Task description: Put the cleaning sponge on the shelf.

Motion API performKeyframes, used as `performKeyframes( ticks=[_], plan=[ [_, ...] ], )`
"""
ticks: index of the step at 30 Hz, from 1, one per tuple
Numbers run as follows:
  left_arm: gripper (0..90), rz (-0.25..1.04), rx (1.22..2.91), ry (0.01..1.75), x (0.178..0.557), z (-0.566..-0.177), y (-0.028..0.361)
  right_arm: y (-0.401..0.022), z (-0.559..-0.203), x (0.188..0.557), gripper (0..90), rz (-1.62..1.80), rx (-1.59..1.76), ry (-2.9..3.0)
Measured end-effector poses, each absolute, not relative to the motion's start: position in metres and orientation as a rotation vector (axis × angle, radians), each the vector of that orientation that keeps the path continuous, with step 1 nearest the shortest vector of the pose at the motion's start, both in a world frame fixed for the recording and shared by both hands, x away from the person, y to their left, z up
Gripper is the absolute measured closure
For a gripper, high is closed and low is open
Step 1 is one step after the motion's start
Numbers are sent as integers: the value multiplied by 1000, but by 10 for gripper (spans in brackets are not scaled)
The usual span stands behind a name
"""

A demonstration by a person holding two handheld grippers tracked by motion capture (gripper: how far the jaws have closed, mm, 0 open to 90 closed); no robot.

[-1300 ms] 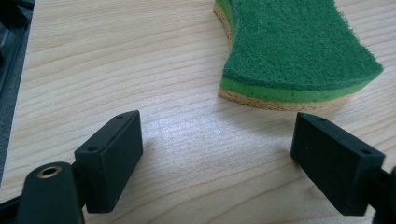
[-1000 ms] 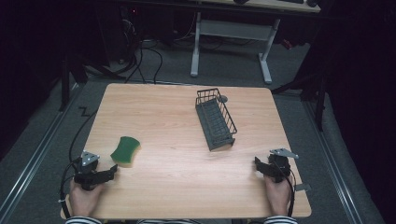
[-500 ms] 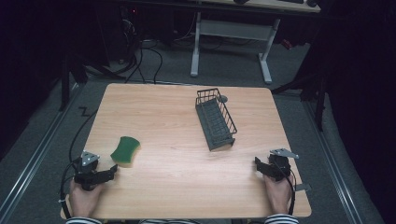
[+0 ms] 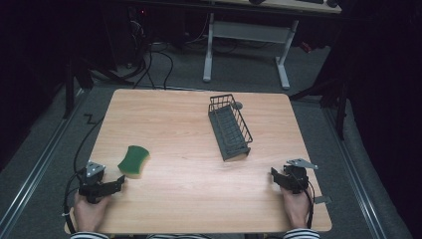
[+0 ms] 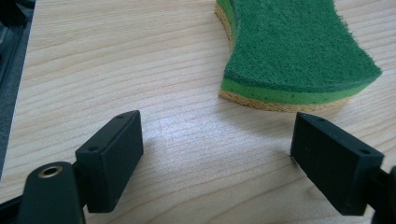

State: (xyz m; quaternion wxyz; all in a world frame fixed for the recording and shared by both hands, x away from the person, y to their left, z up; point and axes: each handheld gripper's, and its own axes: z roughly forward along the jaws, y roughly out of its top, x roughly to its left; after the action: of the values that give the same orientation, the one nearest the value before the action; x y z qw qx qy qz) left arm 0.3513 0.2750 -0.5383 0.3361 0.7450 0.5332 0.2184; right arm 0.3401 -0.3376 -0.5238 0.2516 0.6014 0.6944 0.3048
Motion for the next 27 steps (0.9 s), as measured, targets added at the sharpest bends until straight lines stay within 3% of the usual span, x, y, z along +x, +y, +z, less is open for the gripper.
performKeyframes(
  ticks=[10,17,27],
  plan=[
    [177,581,1955,1389,351,-538,274,-321,-481,347,452,1002,1541,1970],
    [177,581,1955,1389,351,-538,274,-308,-441,372,470,1084,1487,1989],
    [177,581,1958,1388,351,-538,274,-287,-414,412,483,1069,1463,2034]
  ],
)
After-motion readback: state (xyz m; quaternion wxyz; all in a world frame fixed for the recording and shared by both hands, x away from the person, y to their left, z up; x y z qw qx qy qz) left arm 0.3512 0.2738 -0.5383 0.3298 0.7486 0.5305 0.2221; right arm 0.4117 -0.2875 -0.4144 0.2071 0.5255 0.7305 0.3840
